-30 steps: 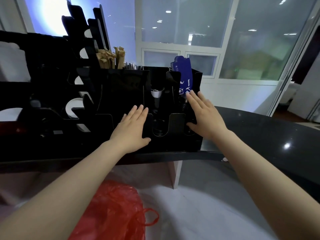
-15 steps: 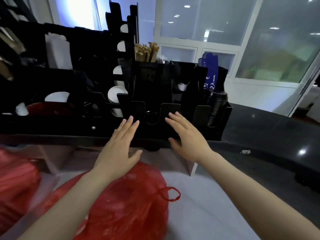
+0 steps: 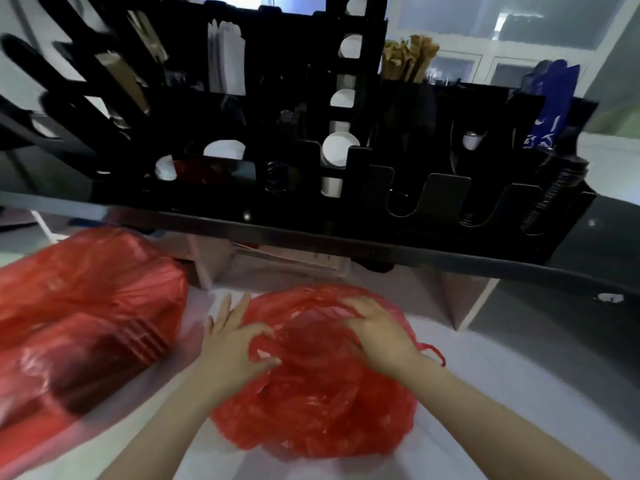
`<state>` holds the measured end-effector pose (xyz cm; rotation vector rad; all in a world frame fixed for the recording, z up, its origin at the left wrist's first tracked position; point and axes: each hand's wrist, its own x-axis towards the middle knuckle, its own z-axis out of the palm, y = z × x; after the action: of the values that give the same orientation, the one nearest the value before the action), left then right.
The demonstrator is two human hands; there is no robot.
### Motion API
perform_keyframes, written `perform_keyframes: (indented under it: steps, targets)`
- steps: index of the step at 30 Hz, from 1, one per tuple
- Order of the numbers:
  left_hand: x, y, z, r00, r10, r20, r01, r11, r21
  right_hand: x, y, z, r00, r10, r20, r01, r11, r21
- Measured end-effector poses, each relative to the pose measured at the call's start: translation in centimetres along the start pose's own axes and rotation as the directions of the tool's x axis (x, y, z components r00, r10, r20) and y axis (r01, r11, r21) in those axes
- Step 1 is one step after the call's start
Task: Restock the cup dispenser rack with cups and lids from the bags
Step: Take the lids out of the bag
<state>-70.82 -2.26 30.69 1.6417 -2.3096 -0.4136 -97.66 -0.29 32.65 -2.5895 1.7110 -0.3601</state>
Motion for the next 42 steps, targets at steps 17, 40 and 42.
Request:
perform_keyframes:
  steps: [17, 40, 42]
  targets:
    - [-0.2, -7.5, 3.0, 0.955, -0.183, 0.235, 0.248, 0.925, -0.289, 3.0, -6.1, 4.8, 0.977, -0.117, -0.18, 0.084, 0.98, -0.181]
    - [-0.4, -3.6, -0.2, 0.928, -0.319, 0.19, 0.353, 0.595, -0.722, 3.8, -10.3, 8.3, 0.991, 0.091, 0.095, -0.072, 0.979, -0.19]
    - [-0.5, -3.6, -0.2, 0.926, -0.318, 0.202, 0.358, 0.58, -0.731, 3.7, -10.9, 7.9, 0.997, 0.067, 0.03, -0.059, 0.976, -0.208]
